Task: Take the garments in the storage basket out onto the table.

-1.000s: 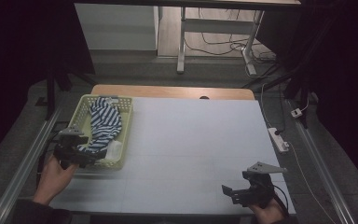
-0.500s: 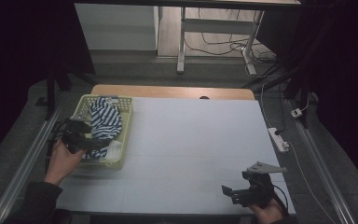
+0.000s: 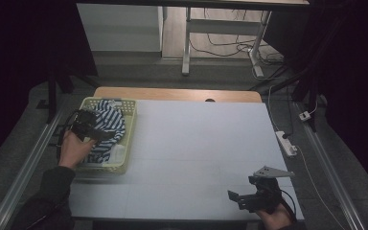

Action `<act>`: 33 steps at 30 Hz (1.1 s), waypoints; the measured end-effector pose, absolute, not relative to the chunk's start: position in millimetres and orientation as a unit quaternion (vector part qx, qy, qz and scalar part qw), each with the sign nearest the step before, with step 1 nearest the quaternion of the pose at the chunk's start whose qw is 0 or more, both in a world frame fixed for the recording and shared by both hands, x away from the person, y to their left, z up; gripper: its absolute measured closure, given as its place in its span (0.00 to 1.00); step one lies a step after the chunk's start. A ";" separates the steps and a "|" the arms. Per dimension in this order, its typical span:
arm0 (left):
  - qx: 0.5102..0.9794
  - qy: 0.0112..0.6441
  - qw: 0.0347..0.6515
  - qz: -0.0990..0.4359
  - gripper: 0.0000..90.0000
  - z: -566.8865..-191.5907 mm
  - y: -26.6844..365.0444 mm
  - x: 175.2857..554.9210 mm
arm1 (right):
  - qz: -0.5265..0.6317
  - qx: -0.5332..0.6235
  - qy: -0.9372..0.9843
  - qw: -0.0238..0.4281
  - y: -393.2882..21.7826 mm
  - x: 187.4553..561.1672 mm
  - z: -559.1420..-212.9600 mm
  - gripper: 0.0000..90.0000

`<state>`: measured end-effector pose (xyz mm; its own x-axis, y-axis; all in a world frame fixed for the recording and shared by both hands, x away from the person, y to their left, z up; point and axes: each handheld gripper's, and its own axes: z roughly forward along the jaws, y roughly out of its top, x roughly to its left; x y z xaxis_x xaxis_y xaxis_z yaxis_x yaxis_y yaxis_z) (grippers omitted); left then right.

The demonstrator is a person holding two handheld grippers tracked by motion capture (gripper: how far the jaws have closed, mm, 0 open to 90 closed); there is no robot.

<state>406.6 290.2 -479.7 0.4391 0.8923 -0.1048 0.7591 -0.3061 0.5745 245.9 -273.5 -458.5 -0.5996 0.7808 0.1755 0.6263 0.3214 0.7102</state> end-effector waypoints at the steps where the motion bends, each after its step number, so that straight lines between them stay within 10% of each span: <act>1: 0.801 0.518 0.277 0.117 0.00 -482.0 289.7 410.4 | 0.386 0.436 0.807 0.100 -273.5 246.0 -458.6 0.00; 27: 0.811 0.558 0.164 0.068 0.02 -527.5 280.1 446.2 | 0.380 0.433 0.811 0.097 -272.4 246.2 -459.0 0.00; 33: 0.814 0.551 0.166 0.075 0.26 -521.5 279.5 442.3 | 0.380 0.431 0.812 0.100 -272.0 245.6 -458.7 0.00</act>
<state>442.3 279.5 -521.5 0.3818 0.9222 -0.0614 0.8726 -0.3378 0.3529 245.6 -272.0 -458.7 -0.6078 0.7766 0.1658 0.6254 0.3395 0.7026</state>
